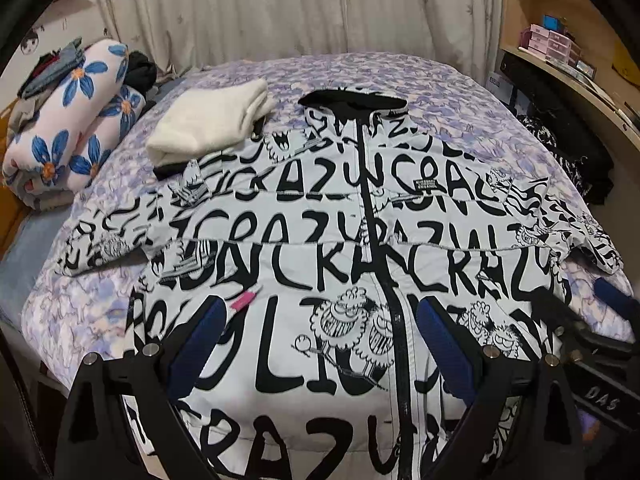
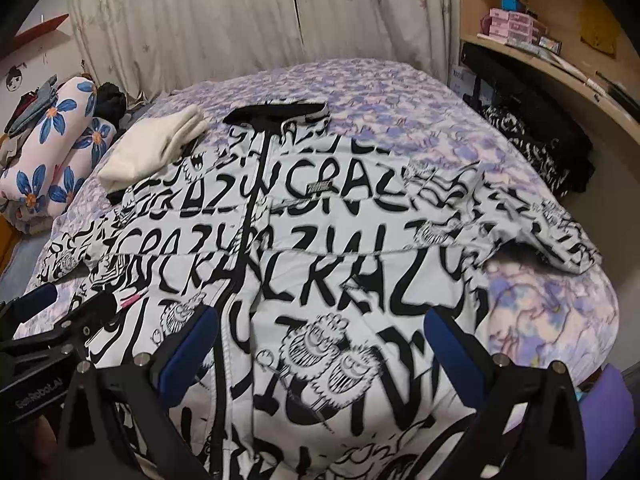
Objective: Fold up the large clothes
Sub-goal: 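Move the right gripper to a jacket sleeve and grasp its cuff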
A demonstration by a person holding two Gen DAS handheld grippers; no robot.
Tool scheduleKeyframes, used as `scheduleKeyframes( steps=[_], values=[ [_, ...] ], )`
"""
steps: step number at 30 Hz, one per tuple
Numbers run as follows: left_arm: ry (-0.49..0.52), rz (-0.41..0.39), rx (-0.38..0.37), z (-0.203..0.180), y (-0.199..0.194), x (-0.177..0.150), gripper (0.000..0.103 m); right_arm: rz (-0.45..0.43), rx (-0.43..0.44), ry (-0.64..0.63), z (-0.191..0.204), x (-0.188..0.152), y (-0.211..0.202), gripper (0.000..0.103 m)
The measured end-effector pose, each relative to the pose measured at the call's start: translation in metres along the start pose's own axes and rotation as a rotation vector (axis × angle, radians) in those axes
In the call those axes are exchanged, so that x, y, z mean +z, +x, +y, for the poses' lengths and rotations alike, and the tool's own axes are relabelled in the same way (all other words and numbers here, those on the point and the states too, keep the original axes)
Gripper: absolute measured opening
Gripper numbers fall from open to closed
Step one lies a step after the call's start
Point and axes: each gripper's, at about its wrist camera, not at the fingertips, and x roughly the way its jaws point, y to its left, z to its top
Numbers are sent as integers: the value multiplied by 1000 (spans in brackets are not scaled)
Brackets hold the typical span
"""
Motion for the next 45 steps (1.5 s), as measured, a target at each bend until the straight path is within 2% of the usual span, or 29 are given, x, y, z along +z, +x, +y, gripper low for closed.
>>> scheduleKeyframes(
  steps=[5, 10, 16, 18, 22, 26, 31, 35, 40, 41, 42, 45],
  values=[
    [18, -46, -4, -10, -7, 15, 95, -90, -68, -42, -13, 19, -18, 103],
    [34, -103, 0, -21, -16, 38, 95, -216, -160, -58, -34, 43, -44, 103],
    [45, -168, -39, -39, -26, 70, 95, -366, -326, -88, -59, 70, -71, 103],
    [53, -189, -47, -49, -27, 80, 95, -388, -330, -85, -70, 77, -76, 103],
    [81, -235, -44, -71, -23, 96, 98, -415, -272, -28, -102, 88, -83, 103],
    [107, -261, -59, -98, -8, 109, 101, -391, -259, 49, -137, 93, -69, 103],
    [127, -230, -71, -127, 34, 116, 101, -217, -221, 236, -199, 87, -16, 103],
    [114, -209, -99, -144, 68, 113, 101, -124, -245, 346, -239, 67, 26, 103],
    [125, -102, -130, -164, 125, 105, 101, -34, -239, 480, -283, 39, 64, 103],
    [127, -84, -131, -167, 135, 103, 98, -25, -234, 504, -291, 34, 70, 103],
    [125, -80, -132, -168, 142, 100, 93, -17, -232, 533, -300, 30, 76, 103],
    [128, -68, -143, -172, 157, 92, 91, -1, -209, 638, -326, 17, 89, 103]
  ],
)
